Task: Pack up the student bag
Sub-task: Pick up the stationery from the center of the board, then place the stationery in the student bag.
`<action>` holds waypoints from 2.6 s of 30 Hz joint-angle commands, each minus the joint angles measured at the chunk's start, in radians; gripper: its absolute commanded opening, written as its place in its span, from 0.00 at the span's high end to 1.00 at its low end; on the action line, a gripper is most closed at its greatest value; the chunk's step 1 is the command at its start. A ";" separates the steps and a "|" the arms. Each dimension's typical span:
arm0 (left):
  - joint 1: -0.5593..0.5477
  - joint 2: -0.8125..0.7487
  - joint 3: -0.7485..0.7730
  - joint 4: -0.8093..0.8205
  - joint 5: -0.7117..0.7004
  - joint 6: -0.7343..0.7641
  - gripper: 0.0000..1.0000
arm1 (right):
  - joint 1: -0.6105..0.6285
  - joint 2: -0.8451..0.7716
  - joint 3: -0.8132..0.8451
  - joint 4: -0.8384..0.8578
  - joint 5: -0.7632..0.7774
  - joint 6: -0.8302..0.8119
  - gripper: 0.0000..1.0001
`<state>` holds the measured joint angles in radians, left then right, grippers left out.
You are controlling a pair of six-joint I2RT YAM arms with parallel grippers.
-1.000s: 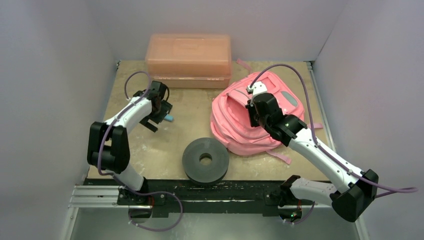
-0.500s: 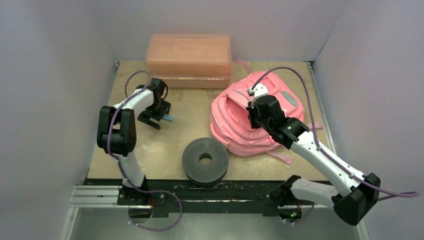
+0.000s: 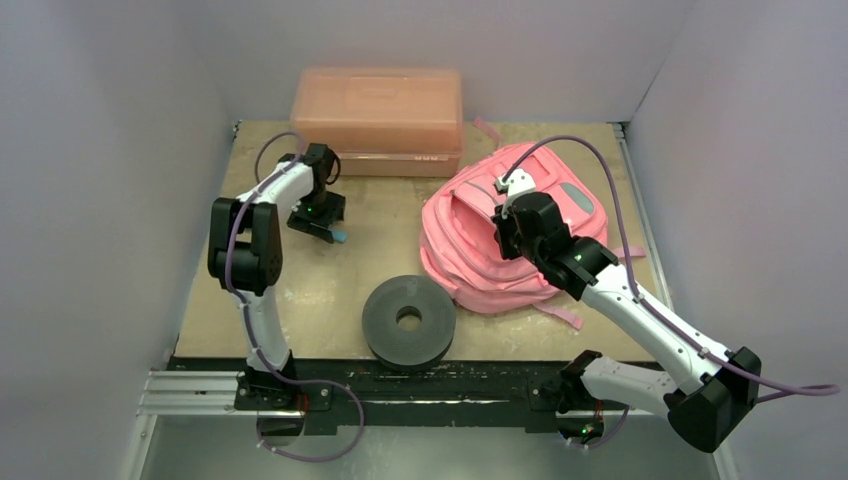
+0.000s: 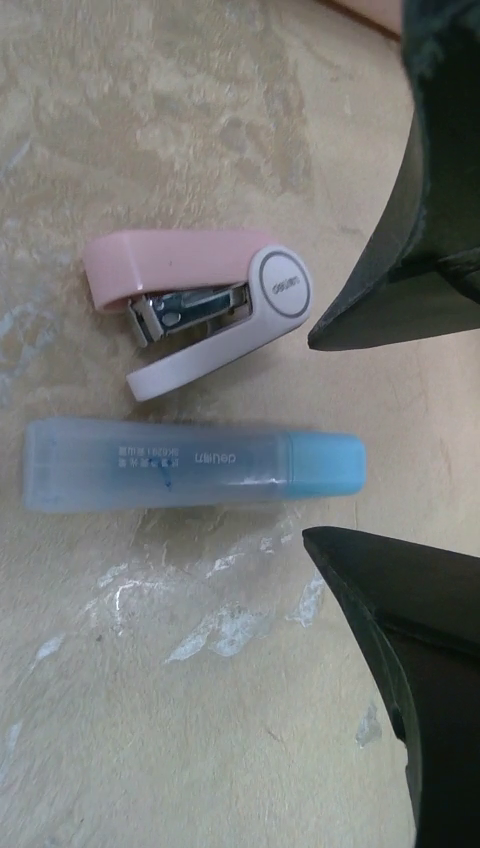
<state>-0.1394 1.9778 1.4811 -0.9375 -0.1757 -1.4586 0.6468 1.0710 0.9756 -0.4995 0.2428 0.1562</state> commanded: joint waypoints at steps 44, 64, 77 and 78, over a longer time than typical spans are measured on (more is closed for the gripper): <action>-0.689 -0.414 -0.367 0.913 0.737 0.223 0.96 | 0.011 -0.039 0.080 0.091 -0.027 0.066 1.00; -0.623 -0.049 -0.143 1.097 0.492 -0.040 0.71 | 0.010 -0.068 0.082 0.075 -0.020 0.047 1.00; -0.623 -0.279 -0.305 1.010 0.369 0.105 0.17 | 0.011 -0.090 0.055 0.113 -0.039 0.030 1.00; -0.623 -0.289 -0.322 1.025 0.371 0.108 0.16 | 0.010 -0.091 0.051 0.114 -0.040 0.029 1.00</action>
<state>-0.7719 1.7622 1.2076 0.0643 0.2428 -1.4017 0.6403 1.0389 0.9890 -0.5030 0.2657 0.1886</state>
